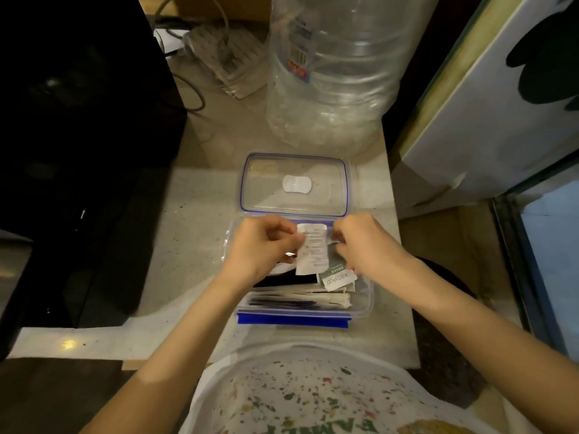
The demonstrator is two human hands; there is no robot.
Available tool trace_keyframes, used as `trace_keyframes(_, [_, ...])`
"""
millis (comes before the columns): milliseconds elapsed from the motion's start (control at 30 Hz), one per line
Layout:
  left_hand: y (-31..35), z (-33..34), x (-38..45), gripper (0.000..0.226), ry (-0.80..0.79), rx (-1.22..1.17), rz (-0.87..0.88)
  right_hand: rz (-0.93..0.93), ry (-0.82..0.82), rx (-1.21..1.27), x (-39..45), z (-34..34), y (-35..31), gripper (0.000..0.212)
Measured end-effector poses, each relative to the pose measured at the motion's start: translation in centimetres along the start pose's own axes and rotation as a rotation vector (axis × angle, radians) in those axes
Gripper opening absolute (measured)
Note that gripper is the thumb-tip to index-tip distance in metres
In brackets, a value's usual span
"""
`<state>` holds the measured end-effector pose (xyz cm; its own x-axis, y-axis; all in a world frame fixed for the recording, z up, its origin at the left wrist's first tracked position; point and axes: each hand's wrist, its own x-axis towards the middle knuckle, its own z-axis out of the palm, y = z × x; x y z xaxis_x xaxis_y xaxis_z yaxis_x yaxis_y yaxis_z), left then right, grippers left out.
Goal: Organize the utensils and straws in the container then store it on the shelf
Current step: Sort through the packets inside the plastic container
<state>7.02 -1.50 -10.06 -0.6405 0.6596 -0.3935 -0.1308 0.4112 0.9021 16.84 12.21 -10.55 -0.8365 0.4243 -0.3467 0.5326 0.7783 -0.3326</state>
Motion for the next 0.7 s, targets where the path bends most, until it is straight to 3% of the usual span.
trace_keyframes(200, [-1.7,3.4,1.5,0.006,-0.096,-0.067,-0.159,-0.01,0.189,0.118,-1.6,-2.0,0.9,0.018])
trace_keyframes(333, [-2.7,3.9,2.0,0.01,-0.059,0.163,-0.083,-0.074,0.165,-0.058,-2.1,-1.4,1.1,0.02])
trace_keyframes(433, [-2.8,3.2,1.9,0.015,-0.02,0.306,0.007,-0.094,0.123,-0.126,-1.5,-1.1,1.0,0.025])
trace_keyframes(567, [-2.7,1.0,1.6,0.007,0.019,0.532,0.13,-0.271,-0.039,-0.228,-0.4,-0.8,0.6,0.038])
trace_keyframes(700, [-2.8,-0.9,1.1,0.017,-0.077,0.759,0.232,-0.369,-0.186,-0.387,0.7,-0.1,0.2,0.037])
